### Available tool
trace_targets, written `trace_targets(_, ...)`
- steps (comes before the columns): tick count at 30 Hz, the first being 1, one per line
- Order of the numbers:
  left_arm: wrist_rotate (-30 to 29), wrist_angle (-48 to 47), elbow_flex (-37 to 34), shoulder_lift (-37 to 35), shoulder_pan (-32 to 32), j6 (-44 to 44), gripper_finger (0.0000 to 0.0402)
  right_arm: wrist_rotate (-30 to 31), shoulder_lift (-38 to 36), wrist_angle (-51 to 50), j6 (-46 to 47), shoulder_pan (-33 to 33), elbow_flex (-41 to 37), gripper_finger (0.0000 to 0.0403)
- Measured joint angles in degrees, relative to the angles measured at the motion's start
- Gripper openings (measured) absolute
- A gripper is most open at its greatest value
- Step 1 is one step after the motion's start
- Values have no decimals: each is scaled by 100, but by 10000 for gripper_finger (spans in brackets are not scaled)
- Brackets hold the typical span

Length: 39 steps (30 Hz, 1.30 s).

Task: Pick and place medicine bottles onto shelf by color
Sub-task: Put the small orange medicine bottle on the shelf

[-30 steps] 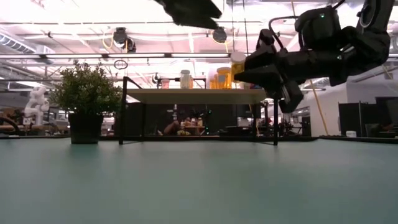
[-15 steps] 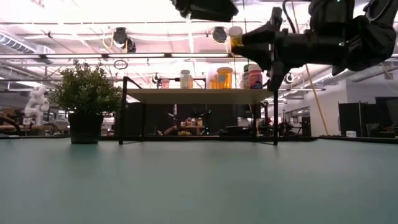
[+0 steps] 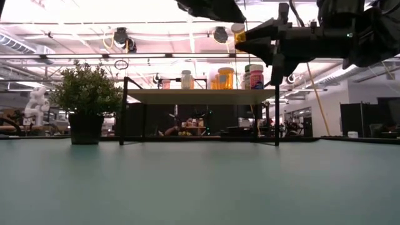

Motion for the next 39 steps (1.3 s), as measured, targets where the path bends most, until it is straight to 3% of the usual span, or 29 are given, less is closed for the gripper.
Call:
trace_targets(9, 0, 68, 0, 84, 262, -192, 237, 304, 0, 88, -38, 69, 0, 91)
trace_targets(13, 526, 59, 0, 87, 461, -226, 236, 449, 0, 107, -38, 65, 0, 91)
trace_targets(18, 604, 65, 0, 88, 527, -143, 235, 486, 0, 118, -40, 67, 0, 91)
trace_targets(30, 890, 45, 0, 87, 720, -389, 135, 936, 0, 139, -38, 64, 2, 91)
trace_targets(39, 905, 12, -2, 88, 733, -557, 128, 1028, -7, -21, 6, 65, 4, 91)
